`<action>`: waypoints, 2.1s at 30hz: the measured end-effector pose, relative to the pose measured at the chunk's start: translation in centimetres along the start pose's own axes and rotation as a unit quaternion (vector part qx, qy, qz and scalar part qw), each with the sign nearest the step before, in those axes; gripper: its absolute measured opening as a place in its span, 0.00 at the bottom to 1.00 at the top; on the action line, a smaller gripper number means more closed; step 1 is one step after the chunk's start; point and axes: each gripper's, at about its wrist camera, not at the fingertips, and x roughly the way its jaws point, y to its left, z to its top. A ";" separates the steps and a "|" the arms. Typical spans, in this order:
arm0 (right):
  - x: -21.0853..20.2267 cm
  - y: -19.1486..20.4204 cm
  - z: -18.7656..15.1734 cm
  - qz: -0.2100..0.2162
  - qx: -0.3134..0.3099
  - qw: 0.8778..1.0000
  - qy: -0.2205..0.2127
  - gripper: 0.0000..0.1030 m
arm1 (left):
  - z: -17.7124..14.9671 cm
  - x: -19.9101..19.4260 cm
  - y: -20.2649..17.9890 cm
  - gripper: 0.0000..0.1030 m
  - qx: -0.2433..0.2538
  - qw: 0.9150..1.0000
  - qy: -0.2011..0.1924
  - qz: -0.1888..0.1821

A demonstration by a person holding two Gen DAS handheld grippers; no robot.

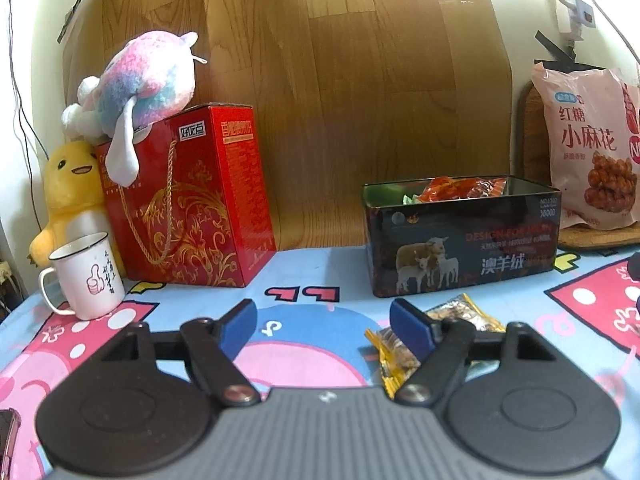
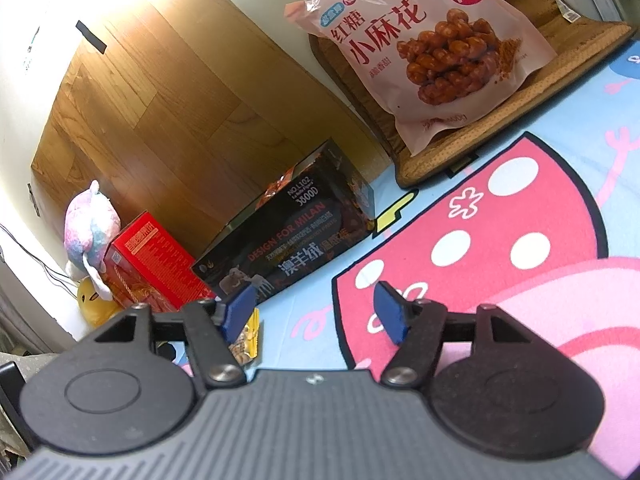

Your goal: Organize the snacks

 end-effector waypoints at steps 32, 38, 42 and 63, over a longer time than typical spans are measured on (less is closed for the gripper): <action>0.1 0.0 0.1 0.006 -0.003 1.000 0.003 0.67 | -0.3 0.0 -0.4 0.77 0.009 1.000 0.000 -0.005; 0.1 0.0 0.0 0.007 -0.003 1.000 0.003 0.67 | -0.2 0.0 -0.5 0.78 0.011 1.000 0.003 -0.009; 0.2 0.0 0.1 0.008 -0.003 1.000 0.004 0.68 | -0.2 -0.1 -0.5 0.83 0.012 1.000 0.002 -0.012; 0.4 -0.4 0.3 0.020 0.006 1.000 0.013 0.68 | -0.2 0.3 -0.7 0.85 0.013 1.000 0.015 -0.023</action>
